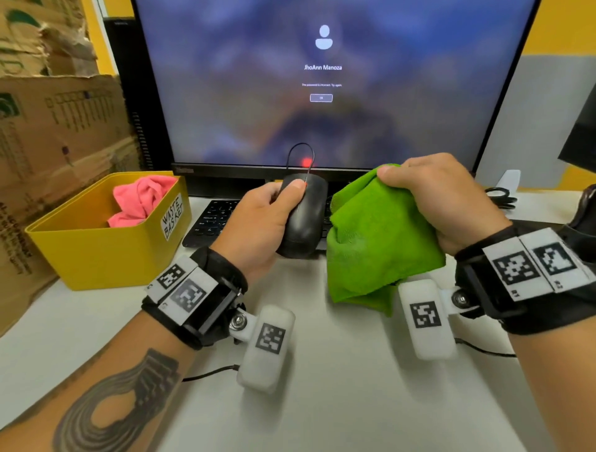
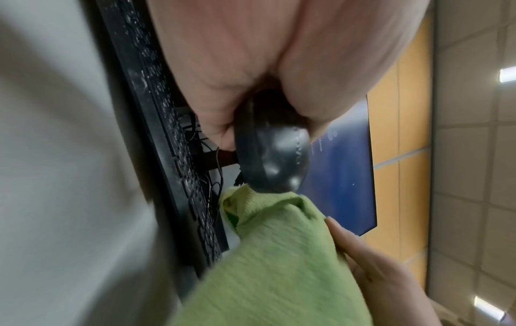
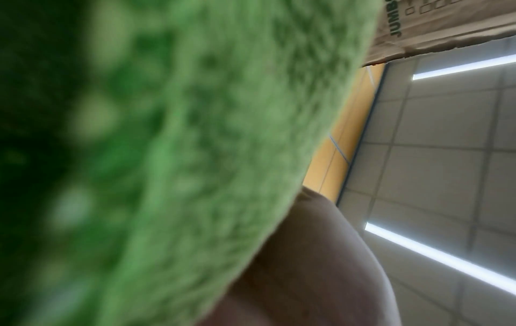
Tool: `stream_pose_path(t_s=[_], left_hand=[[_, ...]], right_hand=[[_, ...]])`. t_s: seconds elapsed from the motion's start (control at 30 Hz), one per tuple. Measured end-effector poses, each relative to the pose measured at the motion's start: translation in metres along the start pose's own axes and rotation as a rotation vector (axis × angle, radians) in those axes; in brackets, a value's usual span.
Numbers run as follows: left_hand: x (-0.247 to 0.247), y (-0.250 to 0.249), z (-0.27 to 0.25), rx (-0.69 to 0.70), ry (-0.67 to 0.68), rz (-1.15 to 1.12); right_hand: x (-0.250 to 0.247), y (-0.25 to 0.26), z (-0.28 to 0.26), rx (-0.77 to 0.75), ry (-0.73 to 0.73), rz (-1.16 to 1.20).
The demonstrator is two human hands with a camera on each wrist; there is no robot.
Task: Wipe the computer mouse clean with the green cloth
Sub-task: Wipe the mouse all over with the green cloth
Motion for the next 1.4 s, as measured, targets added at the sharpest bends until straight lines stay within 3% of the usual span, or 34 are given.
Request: stream_pose_path(t_s=[0.1, 0.2, 0.33, 0.57, 0.7, 0.83, 1.03, 1.23, 1.3, 1.4], left_hand=[[0.006, 0.001, -0.004, -0.068, 0.04, -0.155], [0.014, 0.005, -0.009, -0.257, 0.146, -0.39], [0.014, 0.007, -0.01, -0.372, 0.232, -0.486], [0.012, 0.006, -0.011, -0.388, 0.113, -0.483], [0.011, -0.001, -0.012, -0.369, 0.162, -0.495], [0.009, -0.004, -0.013, -0.368, 0.177, -0.512], [0.015, -0.002, -0.017, -0.381, 0.164, -0.469], [0.011, 0.0, -0.016, -0.347, 0.063, -0.359], [0.01, 0.0, -0.016, -0.34, 0.066, -0.343], [0.014, -0.003, -0.016, -0.331, 0.117, -0.332]], right_hand=[[0.011, 0.005, -0.007, -0.06, 0.084, 0.067], [0.025, 0.008, -0.014, -0.108, 0.231, 0.064], [0.026, 0.005, -0.014, -0.116, 0.248, 0.01], [0.019, 0.01, -0.014, -0.187, 0.167, 0.003], [0.006, 0.006, -0.005, -0.199, 0.064, 0.123], [-0.005, 0.007, -0.004, -0.277, -0.038, 0.061], [0.024, 0.015, -0.019, -0.502, -0.007, -0.497], [0.057, 0.021, -0.032, -0.605, 0.374, -0.468], [0.055, 0.02, -0.029, -0.59, 0.362, -0.469], [0.031, 0.015, -0.017, -0.514, 0.159, -0.521]])
Point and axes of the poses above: each hand's wrist, its own z-axis towards the middle knuckle, its own x-axis out of the palm, y = z × x, the point moved 4 cm from there along z, towards the middle knuckle, and after that the axes turned 9 degrees about y, right-handed, at the moved point
